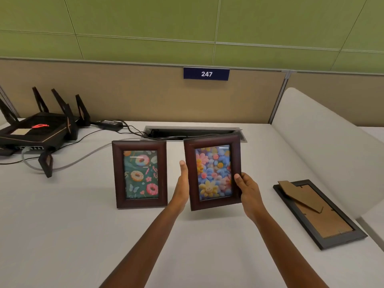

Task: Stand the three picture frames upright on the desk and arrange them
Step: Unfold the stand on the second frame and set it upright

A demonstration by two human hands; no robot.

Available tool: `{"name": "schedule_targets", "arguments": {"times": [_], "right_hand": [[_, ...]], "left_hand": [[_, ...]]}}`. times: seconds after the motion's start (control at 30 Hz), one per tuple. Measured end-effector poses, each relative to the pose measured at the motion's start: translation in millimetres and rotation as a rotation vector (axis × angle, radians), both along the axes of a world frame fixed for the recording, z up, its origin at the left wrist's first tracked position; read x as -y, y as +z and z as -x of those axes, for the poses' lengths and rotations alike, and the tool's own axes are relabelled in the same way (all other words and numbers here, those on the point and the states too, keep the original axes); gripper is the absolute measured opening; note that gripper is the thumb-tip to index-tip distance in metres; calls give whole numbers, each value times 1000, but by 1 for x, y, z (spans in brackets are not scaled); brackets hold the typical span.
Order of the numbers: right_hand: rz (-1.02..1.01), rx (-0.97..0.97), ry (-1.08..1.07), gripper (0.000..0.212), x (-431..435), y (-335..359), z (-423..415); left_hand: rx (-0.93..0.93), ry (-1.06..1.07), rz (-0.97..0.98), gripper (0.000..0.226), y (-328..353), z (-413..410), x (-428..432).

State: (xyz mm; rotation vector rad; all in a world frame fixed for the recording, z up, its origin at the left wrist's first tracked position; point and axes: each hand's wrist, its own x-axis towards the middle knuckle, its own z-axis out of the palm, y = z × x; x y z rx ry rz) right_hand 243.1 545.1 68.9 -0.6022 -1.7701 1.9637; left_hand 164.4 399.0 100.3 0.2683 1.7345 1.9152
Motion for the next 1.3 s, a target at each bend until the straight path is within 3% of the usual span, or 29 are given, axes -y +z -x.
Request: {"name": "schedule_targets", "arguments": {"times": [0.53,0.6,0.67,0.73,0.83,0.97,1.07,1.2,1.3], "right_hand": [[63,69,-21,20,8,-26,40],[66,67,-18,20,8,-30,40],[68,70,-20,21,8,-34,41],[74,66,-23,22,7,-38,42],[81,49,-21,22,7,-39,42],[45,52,-16,23,5,-41,42],[-12,92,-14,29,2,-41,43],[-105,133,1,33,0,-39,38],[-166,157,-10,36,-1,-37,30]], "left_hand": [[73,119,37,73,-23,41,-10],[72,118,34,87,-28,43,-10],[74,103,42,116,-43,49,-11],[71,88,33,122,-57,55,-13],[66,72,33,111,-48,53,-10],[90,107,35,76,-39,50,-8],[107,135,72,96,-43,50,-9],[9,211,159,71,-38,37,-12],[-198,253,262,70,-39,20,-14]]}}
